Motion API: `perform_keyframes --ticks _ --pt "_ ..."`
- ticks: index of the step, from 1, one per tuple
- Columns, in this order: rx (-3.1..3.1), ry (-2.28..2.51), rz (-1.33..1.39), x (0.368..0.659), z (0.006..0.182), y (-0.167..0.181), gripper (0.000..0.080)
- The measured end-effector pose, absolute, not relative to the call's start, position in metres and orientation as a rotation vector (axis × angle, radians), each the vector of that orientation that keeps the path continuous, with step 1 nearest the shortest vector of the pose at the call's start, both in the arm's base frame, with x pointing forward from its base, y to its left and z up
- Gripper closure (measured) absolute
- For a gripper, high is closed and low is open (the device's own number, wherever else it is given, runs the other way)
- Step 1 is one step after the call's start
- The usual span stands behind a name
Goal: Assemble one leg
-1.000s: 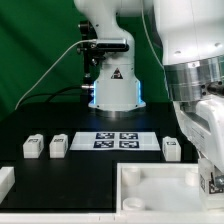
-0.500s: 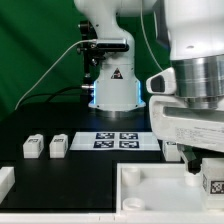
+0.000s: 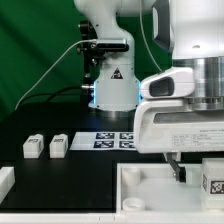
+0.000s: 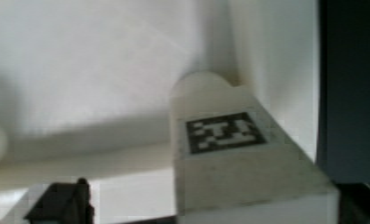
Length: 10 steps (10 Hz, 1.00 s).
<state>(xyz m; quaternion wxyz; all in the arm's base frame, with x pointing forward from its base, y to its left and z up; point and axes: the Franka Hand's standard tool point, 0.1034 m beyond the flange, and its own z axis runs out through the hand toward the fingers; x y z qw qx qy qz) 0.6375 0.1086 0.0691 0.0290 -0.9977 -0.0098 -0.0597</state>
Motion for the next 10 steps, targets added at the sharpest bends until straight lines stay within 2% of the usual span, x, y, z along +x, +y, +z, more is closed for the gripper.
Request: perform_keyframes --ticks 2,3,4,5,6,10 --pt "-3.071 0.044 -0.188 0.638 0.0692 0.1094 0.0151" --pt "-3.066 0.109 -0.186 0.638 0.0692 0.1094 0.0264" --pt "-3.047 0.28 -0.179 0.6379 0.0693 0.1103 0.0264" --pt "-3.025 0.409 -0.173 0.6378 0.0693 0.111 0.0446" --pt "-2.99 0.57 -0.163 0.6376 0.0692 0.111 0.0508" --pt "-2.583 1.529 -0.058 0.6334 0.0674 0.1048 0.0508"
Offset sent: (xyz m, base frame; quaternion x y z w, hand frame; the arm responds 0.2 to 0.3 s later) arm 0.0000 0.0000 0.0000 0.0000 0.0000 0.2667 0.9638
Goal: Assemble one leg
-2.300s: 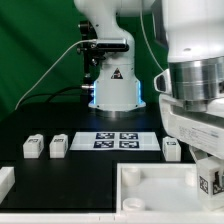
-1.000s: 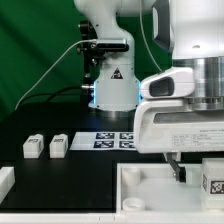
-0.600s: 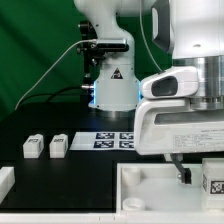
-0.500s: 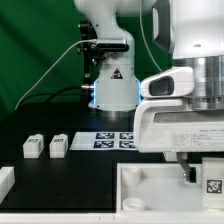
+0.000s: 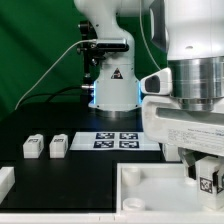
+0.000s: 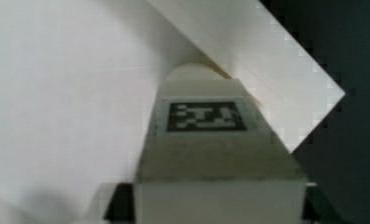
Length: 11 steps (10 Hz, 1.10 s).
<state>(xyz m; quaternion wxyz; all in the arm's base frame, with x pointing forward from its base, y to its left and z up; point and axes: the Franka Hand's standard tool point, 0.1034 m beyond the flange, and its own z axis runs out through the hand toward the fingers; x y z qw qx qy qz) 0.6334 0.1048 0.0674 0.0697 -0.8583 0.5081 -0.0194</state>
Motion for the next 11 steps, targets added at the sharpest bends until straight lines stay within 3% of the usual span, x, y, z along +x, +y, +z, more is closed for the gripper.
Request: perform_keyframes --ticks 3,5,6,7,8,9,10,11 --pt "-1.993 2.152 0.116 0.628 0.066 0.108 0.0507" --pt "-1.88 2.261 0.131 0.628 0.066 0.11 0.0507" --pt "-1.888 2.254 0.131 0.628 0.066 0.11 0.0425" --pt "-1.904 2.24 0.129 0.628 0.065 0.11 0.0425" --pt "-1.96 2.189 0.122 0.628 0.065 0.111 0.0245" --pt "-2.074 2.068 0.098 0.629 0.067 0.116 0.0245" --pt "-2.278 1.832 0.062 0.63 0.069 0.123 0.017" --pt "-2.447 1.58 0.022 0.63 0.069 0.128 0.0156"
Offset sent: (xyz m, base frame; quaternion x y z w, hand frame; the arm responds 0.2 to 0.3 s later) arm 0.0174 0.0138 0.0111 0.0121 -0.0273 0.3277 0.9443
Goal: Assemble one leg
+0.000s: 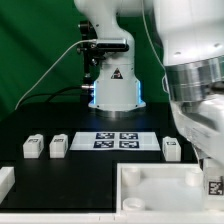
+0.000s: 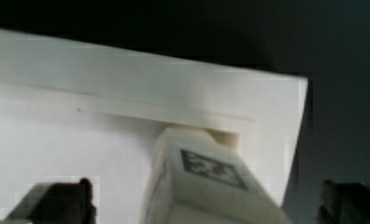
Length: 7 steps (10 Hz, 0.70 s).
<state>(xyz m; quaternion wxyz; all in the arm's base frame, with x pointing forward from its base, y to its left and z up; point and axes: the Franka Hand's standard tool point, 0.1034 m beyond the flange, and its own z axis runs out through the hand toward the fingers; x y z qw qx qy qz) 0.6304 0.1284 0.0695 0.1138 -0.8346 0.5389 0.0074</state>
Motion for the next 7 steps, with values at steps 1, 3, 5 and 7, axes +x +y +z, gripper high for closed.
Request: perform_keyframes --ticks 1,3,5,7 --pt "-2.513 1.477 0.007 0.63 0.069 0.127 0.0156" --pt "-2.645 1.235 -0.025 0.63 0.068 0.125 0.0151" --pt "-2.9 0.743 -0.081 0.633 0.066 0.117 0.015" --pt "-3.043 0.314 -0.12 0.635 0.064 0.118 0.015"
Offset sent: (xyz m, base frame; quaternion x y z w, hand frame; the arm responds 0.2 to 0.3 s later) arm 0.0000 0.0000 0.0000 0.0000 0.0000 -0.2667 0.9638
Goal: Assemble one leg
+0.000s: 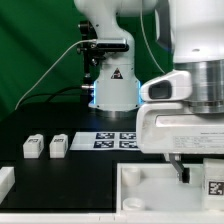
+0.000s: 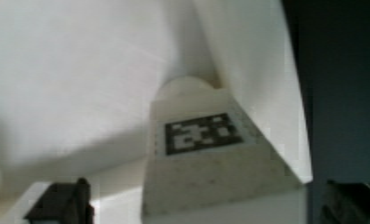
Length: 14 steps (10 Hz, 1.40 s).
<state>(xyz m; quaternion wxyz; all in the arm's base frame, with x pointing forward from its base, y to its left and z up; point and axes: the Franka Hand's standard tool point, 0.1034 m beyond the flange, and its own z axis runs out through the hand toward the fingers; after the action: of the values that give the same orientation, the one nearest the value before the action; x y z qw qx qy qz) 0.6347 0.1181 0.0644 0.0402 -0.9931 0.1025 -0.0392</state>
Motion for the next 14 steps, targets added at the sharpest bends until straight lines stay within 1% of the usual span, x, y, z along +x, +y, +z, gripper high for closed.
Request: perform_keyframes --ticks 1,2,3,4,5,6,7,9,10,12,14 --pt "-3.011 0.461 -0.111 0.6348 0.0644 0.118 0.0272" --pt "-3.014 0.453 -0.112 0.6348 0.0641 0.1171 0.0411" --pt "-3.005 0.497 -0.109 0.6346 0.064 0.1178 0.0411" --pt "-2.969 0.656 -0.1 0.6347 0.0639 0.1172 0.0511" --pt "-2.917 0.841 -0.09 0.6349 0.0639 0.1161 0.0509" --pt "-2.894 0.912 -0.086 0.6349 0.0639 0.1157 0.0509" --pt "-2.815 1.119 -0.071 0.635 0.064 0.1149 0.0509" --pt "-2.411 1.821 0.034 0.6335 0.0634 0.1162 0.0509" --pt "-2.198 2.053 0.088 0.6337 0.0634 0.1165 0.0509" --pt "-1.877 2.322 0.156 0.6341 0.064 0.1174 0.0509" --pt "-1.704 2.463 0.162 0.6349 0.0651 0.1135 0.0509"
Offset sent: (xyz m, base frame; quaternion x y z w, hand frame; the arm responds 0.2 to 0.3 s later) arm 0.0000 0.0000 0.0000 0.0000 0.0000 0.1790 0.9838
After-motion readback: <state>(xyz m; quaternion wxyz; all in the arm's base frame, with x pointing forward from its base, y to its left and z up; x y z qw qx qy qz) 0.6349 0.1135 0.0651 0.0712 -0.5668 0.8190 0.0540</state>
